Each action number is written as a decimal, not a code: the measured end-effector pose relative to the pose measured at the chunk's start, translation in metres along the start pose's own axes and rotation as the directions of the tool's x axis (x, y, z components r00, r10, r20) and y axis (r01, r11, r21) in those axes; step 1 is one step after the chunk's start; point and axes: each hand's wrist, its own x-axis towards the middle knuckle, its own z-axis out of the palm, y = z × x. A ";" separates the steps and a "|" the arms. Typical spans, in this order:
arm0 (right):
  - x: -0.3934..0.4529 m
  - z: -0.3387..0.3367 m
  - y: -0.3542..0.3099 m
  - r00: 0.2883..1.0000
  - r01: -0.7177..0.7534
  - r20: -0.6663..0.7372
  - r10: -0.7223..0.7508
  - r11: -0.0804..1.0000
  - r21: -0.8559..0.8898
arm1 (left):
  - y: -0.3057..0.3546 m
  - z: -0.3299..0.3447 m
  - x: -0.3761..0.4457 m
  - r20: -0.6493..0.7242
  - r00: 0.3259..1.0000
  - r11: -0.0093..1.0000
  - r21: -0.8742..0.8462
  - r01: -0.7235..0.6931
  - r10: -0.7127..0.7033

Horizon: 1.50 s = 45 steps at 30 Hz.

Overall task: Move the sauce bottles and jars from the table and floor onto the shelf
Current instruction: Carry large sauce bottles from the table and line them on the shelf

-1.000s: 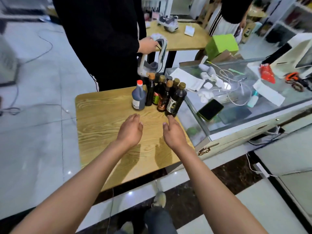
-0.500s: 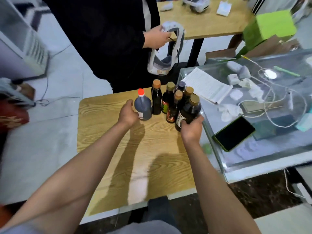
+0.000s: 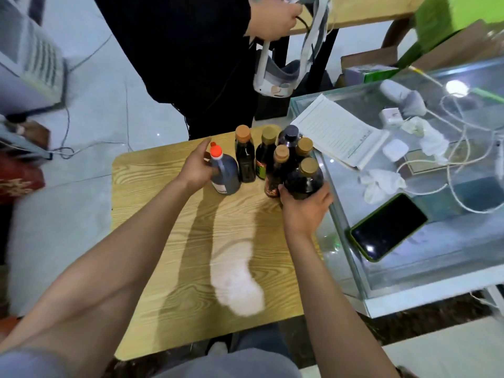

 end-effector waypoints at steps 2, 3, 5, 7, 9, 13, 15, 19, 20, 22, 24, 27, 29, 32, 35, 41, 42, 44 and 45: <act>0.000 0.001 0.002 1.000 0.021 -0.015 -0.021 1.000 -0.002 | 0.000 -0.002 -0.001 0.027 1.000 1.000 0.005 -0.009 0.009; -0.001 0.001 0.002 0.999 0.033 -0.023 -0.033 0.999 -0.004 | 0.000 -0.002 -0.001 0.013 1.000 0.999 0.026 -0.029 0.029; -0.001 -0.001 0.006 0.999 0.049 -0.019 -0.049 0.999 -0.002 | 0.000 -0.001 -0.004 -0.064 0.995 0.992 0.109 -0.065 0.073; -0.003 -0.003 0.013 0.997 0.077 0.021 -0.078 0.997 0.031 | 0.001 0.003 -0.009 -0.142 0.986 0.977 0.206 -0.061 0.092; -0.005 -0.008 0.017 0.992 0.093 0.075 -0.101 0.991 0.101 | 0.001 0.011 -0.015 -0.173 0.980 0.967 0.249 -0.058 0.103; -0.005 -0.021 0.016 0.974 0.071 0.196 -0.113 0.975 0.210 | 0.007 0.019 -0.028 -0.212 0.968 0.948 0.312 -0.064 0.135; -0.004 -0.025 0.017 0.967 0.080 0.224 -0.121 0.980 0.182 | 0.010 0.020 -0.034 -0.250 0.962 0.943 0.332 -0.021 0.110; -0.008 -0.034 0.021 0.945 0.107 0.301 -0.129 0.990 0.090 | 0.009 0.023 -0.055 -0.237 0.967 0.946 0.323 -0.013 0.094; -0.012 -0.036 0.022 0.942 0.105 0.312 -0.125 0.991 0.082 | 0.007 0.021 -0.062 -0.227 0.969 0.949 0.313 -0.020 0.095; -0.021 -0.044 0.025 0.948 0.063 0.306 -0.084 0.995 0.076 | 0.005 0.016 -0.078 -0.215 0.970 0.958 0.284 -0.045 0.110; -0.034 -0.052 0.030 0.961 0.036 0.269 -0.062 0.994 0.101 | 0.006 0.011 -0.096 -0.167 0.973 0.955 0.276 -0.111 0.162; -0.063 -0.077 0.034 0.972 -0.035 0.235 -0.016 0.977 0.211 | 0.014 0.005 -0.132 -0.040 0.964 0.923 0.301 -0.240 0.264; -0.088 -0.097 0.036 0.976 -0.053 0.220 -0.010 0.959 0.280 | 0.017 0.005 -0.157 0.033 0.951 0.902 0.306 -0.304 0.309; -0.132 -0.130 0.034 0.989 -0.015 0.144 -0.043 0.925 0.379 | 0.025 0.007 -0.200 0.106 0.918 0.891 0.221 -0.397 0.383; -0.174 -0.162 0.037 0.996 -0.009 0.084 -0.030 0.904 0.428 | 0.037 0.008 -0.243 0.147 0.882 0.878 0.113 -0.465 0.448; -0.256 -0.236 0.049 0.996 0.017 -0.084 0.040 0.809 0.587 | 0.076 0.019 -0.326 0.250 0.746 0.769 0.010 -0.640 0.617; -0.270 -0.248 0.051 0.991 0.035 -0.123 0.052 0.789 0.614 | 0.084 0.022 -0.340 0.271 0.717 0.747 -0.010 -0.665 0.642; -0.294 -0.270 0.058 0.980 0.074 -0.186 0.066 0.751 0.656 | 0.098 0.030 -0.369 0.303 0.651 0.695 -0.051 -0.718 0.695; -0.305 -0.282 0.062 0.975 0.097 -0.211 0.066 0.732 0.675 | 0.105 0.035 -0.384 0.316 0.617 0.667 -0.074 -0.741 0.720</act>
